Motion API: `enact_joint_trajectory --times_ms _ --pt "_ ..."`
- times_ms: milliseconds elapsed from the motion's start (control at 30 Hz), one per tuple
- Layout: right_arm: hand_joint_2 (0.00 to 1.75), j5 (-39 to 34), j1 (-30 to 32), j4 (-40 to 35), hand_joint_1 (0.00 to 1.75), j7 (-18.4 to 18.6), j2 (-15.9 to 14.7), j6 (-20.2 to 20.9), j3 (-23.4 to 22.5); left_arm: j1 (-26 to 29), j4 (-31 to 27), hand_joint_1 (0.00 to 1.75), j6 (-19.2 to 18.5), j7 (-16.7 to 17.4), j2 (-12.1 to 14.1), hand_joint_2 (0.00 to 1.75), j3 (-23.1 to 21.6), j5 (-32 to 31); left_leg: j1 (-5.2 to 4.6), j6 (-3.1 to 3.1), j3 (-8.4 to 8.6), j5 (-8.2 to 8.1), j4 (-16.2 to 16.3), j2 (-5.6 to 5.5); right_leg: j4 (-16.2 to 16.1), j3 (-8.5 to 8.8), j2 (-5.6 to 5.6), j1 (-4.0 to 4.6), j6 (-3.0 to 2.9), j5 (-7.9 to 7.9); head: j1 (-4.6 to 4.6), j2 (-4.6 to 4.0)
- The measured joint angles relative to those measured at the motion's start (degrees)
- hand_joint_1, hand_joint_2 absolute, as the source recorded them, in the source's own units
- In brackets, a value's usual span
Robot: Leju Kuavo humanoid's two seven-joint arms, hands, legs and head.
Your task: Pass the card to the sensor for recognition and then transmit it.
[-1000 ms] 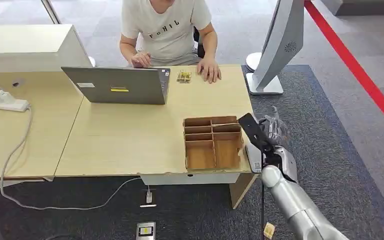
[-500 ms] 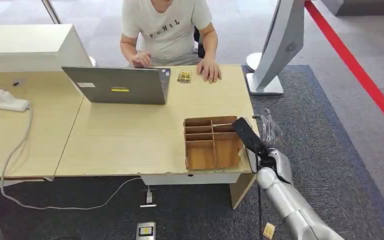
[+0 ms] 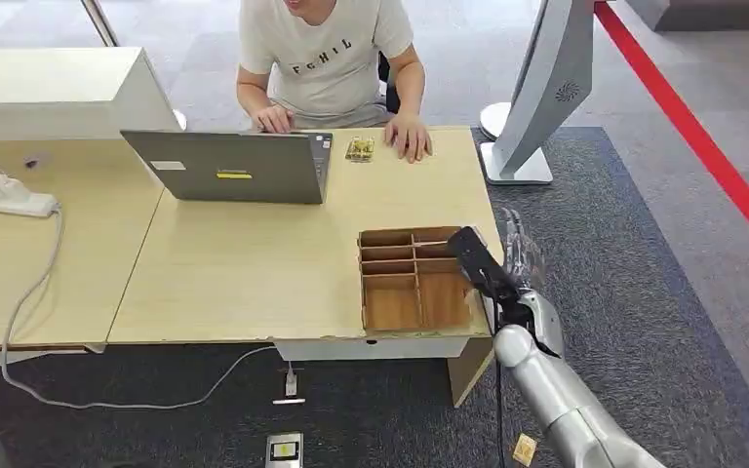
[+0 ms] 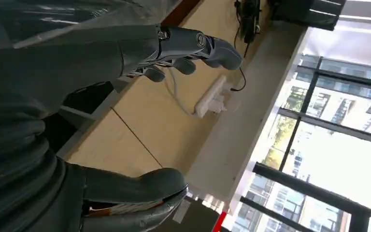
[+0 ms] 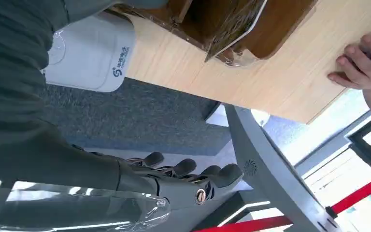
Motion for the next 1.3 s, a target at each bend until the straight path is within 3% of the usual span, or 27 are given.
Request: enact_joint_trajectory --times_ms 1033,1067,1100,1133,1167,1200,1300 --pt "1.75 -0.2 0.2 -1.2 0.03 -1.0 3.2 2.0 0.4 -0.9 0.0 0.0 0.2 0.0 0.7 1.75 -0.9 1.1 0.01 0.0 0.0 0.0 0.0 0.0 0.0 0.0 0.0 0.01 0.0 0.0 0.02 0.0" --pt "1.75 -0.2 0.2 -1.2 0.1 -1.0 3.2 1.9 0.5 -0.9 0.0 0.0 0.2 0.0 0.7 1.75 -0.9 1.1 0.01 0.0 0.0 0.0 0.0 0.0 0.0 0.0 0.0 0.01 0.0 0.0 0.04 0.0" --pt "1.75 -0.2 0.1 -1.2 0.37 -1.0 3.3 1.9 0.5 -0.9 0.0 0.0 0.2 0.0 0.7 1.75 -0.9 1.1 0.01 0.0 0.0 0.0 0.0 0.0 0.0 0.0 0.0 0.01 0.0 0.0 0.02 0.0" --pt "1.75 -0.2 0.1 -1.2 0.77 -1.0 3.4 1.9 0.5 -0.9 0.0 0.0 0.2 0.0 0.7 1.75 -0.9 1.1 0.01 0.0 0.0 0.0 0.0 0.0 0.0 0.0 0.0 0.01 0.0 0.0 0.04 0.0" --pt "1.75 -0.2 0.1 -1.2 0.89 -1.0 3.5 1.9 0.5 -0.9 0.0 0.0 0.2 0.0 0.8 1.75 -0.9 1.1 0.01 0.0 0.0 0.0 0.0 0.0 0.0 0.0 0.0 0.0 0.0 0.0 0.02 0.0" --pt "1.75 -0.2 0.2 -1.2 1.45 -1.0 3.5 1.9 0.6 -0.9 0.0 0.0 0.2 0.0 0.8 1.75 -0.9 1.1 0.0 0.0 0.0 0.0 0.0 0.0 0.0 0.0 0.0 0.0 0.0 0.0 0.04 0.0" --pt "1.75 -0.2 0.1 -1.2 1.54 -1.0 3.5 2.1 0.7 -0.9 0.0 0.0 0.2 0.0 0.9 1.75 -0.9 1.1 0.0 0.0 0.0 0.0 0.0 0.0 0.0 0.0 0.0 0.0 0.0 0.0 0.02 0.0"
